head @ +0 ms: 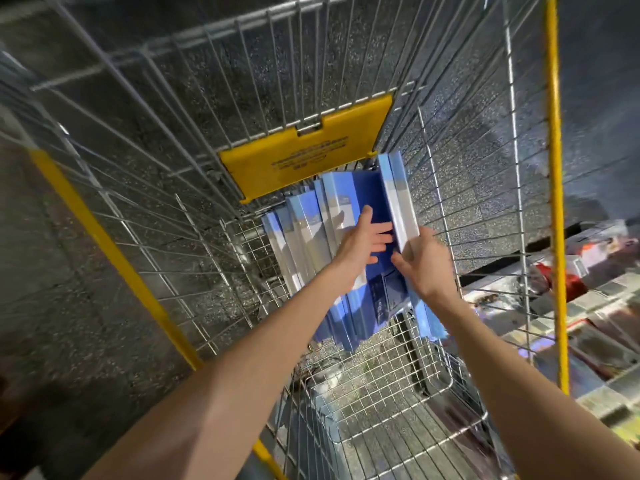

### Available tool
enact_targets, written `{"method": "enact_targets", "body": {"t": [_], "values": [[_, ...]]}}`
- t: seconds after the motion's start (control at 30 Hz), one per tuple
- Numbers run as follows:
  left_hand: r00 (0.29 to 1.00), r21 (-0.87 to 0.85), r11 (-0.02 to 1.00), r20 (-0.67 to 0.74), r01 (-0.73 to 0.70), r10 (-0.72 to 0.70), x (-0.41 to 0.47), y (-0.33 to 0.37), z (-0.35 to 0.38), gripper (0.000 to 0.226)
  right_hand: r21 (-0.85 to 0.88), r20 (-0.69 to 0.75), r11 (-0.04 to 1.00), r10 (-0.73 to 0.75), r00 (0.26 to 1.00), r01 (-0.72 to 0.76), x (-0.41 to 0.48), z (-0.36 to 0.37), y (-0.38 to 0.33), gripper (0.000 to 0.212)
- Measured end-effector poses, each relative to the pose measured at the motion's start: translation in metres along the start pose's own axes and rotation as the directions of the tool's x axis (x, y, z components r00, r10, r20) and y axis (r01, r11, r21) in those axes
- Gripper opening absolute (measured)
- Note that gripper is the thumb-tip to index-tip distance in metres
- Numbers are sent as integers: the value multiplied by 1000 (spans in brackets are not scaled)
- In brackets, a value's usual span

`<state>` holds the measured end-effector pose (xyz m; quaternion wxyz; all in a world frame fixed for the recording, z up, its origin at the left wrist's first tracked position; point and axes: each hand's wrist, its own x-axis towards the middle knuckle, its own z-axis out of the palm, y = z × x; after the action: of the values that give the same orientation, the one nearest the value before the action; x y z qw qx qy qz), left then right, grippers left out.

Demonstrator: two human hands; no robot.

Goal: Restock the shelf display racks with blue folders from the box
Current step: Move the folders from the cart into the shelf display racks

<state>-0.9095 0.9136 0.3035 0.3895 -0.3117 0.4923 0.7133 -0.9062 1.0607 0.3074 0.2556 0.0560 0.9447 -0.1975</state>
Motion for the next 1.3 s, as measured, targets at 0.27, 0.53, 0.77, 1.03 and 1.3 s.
{"method": "enact_targets", "body": {"t": [0.27, 0.53, 0.77, 1.03, 1.3], "values": [[986, 131, 989, -145, -62, 81, -14, 17, -19, 30, 65, -72, 996, -51, 996, 56, -2, -42, -15, 27], [950, 191, 953, -159, -236, 267, -93, 59, 16, 25, 317, -264, 934, -80, 961, 165, -87, -142, -52, 38], [887, 148, 877, 13, -458, 461, -209, 114, 94, 61, 346, -386, 864, -225, 895, 366, -157, -193, -71, 55], [733, 194, 715, 40, -672, 679, -269, 108, 130, 29, 731, -303, 532, -309, 902, 428, -213, -238, -78, 30], [719, 287, 666, 145, -688, 680, -285, 96, 126, 30, 780, -260, 454, -392, 882, 431, -223, -239, -63, 28]]}}
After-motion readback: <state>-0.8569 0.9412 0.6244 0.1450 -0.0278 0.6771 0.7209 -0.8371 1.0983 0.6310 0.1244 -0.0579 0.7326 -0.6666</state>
